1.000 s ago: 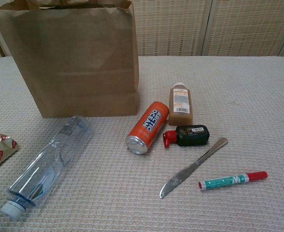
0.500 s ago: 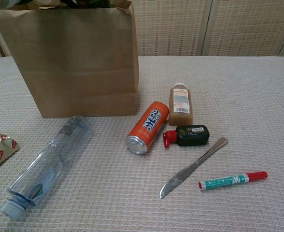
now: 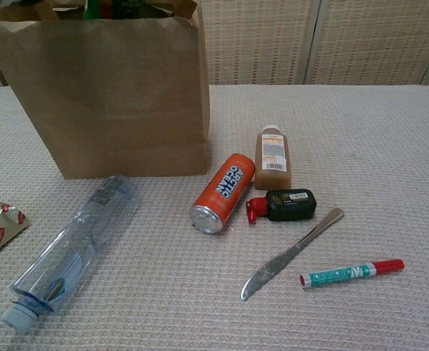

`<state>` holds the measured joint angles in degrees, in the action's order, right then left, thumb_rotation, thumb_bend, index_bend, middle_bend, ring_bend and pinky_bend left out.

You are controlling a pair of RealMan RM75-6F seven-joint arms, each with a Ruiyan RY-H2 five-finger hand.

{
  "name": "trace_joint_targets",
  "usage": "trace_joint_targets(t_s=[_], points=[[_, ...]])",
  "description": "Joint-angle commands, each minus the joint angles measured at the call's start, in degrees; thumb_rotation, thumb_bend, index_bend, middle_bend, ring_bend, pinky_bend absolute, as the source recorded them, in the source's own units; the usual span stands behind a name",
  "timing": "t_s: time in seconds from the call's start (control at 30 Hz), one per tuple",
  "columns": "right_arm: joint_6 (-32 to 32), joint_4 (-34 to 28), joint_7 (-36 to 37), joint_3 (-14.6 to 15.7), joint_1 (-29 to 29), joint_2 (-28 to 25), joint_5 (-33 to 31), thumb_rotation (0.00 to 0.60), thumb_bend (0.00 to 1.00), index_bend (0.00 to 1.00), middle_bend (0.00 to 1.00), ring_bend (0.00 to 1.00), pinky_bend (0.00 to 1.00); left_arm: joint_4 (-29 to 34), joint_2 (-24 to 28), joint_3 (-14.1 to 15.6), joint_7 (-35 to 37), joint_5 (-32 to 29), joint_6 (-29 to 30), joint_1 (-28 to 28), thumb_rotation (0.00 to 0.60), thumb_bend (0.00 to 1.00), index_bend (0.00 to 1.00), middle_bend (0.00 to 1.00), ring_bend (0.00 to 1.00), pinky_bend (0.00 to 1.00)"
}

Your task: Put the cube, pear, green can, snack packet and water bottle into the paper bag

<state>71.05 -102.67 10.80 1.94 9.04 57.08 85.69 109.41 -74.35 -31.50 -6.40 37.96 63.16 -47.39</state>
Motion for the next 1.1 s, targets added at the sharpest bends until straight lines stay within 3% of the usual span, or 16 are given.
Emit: trace_joint_targets(t_s=[0.03, 0.3, 0.5, 0.6, 0.73, 0.83, 0.97, 1.1], points=[[-0.2, -0.1, -0.2, 0.1, 0.0, 0.0, -0.1, 0.600, 0.06, 0.00, 0.00, 0.00, 0.00, 0.8, 1.2, -0.2, 1.5, 0.5, 0.3, 0.9, 0.600, 0.43, 0.02, 0.00, 0.00, 0.08], [0.0, 0.0, -0.6, 0.2, 0.0, 0.3, 0.3, 0.600, 0.06, 0.00, 0.00, 0.00, 0.00, 0.1, 3.1, -0.5, 1.2, -0.6, -0.5, 0.3, 0.600, 0.35, 0.00, 0.00, 0.00, 0.08], [0.1, 0.2, -0.7, 0.1, -0.1, 0.4, 0.2, 0.600, 0.06, 0.00, 0.00, 0.00, 0.00, 2.5, 9.7, 0.3, -2.2, -13.2, -10.2, -3.1, 0.600, 0.34, 0.00, 0.00, 0.00, 0.06], [0.0, 0.3, -0.6, 0.1, 0.0, 0.4, 0.2, 0.600, 0.06, 0.00, 0.00, 0.00, 0.00, 2.9, 10.8, -0.1, -1.8, -15.3, -10.5, -4.1, 0.600, 0.34, 0.00, 0.00, 0.00, 0.06], [0.1, 0.3, -0.4, 0.1, -0.1, 0.2, 0.1, 0.600, 0.06, 0.00, 0.00, 0.00, 0.00, 4.4, 10.1, -0.8, 1.7, -9.2, -5.5, -2.2, 0.600, 0.36, 0.01, 0.00, 0.00, 0.07], [0.1, 0.4, -0.3, 0.1, -0.1, 0.2, 0.1, 0.600, 0.06, 0.00, 0.00, 0.00, 0.00, 4.8, 9.1, -0.5, 4.4, -0.5, 0.9, 0.9, 0.600, 0.44, 0.11, 0.02, 0.02, 0.13], [0.4, 0.3, -0.6, 0.2, -0.2, 0.2, 0.3, 0.600, 0.06, 0.00, 0.00, 0.00, 0.00, 3.7, 9.1, 0.0, 8.3, 7.1, 7.3, 5.3, 0.600, 0.52, 0.29, 0.19, 0.20, 0.31], [0.6, 0.3, -0.7, 0.3, -0.4, 0.2, 0.5, 0.600, 0.06, 0.00, 0.00, 0.00, 0.00, 3.4, 11.2, 0.6, 12.5, 10.0, 9.2, 9.6, 0.600, 0.56, 0.40, 0.31, 0.29, 0.40]])
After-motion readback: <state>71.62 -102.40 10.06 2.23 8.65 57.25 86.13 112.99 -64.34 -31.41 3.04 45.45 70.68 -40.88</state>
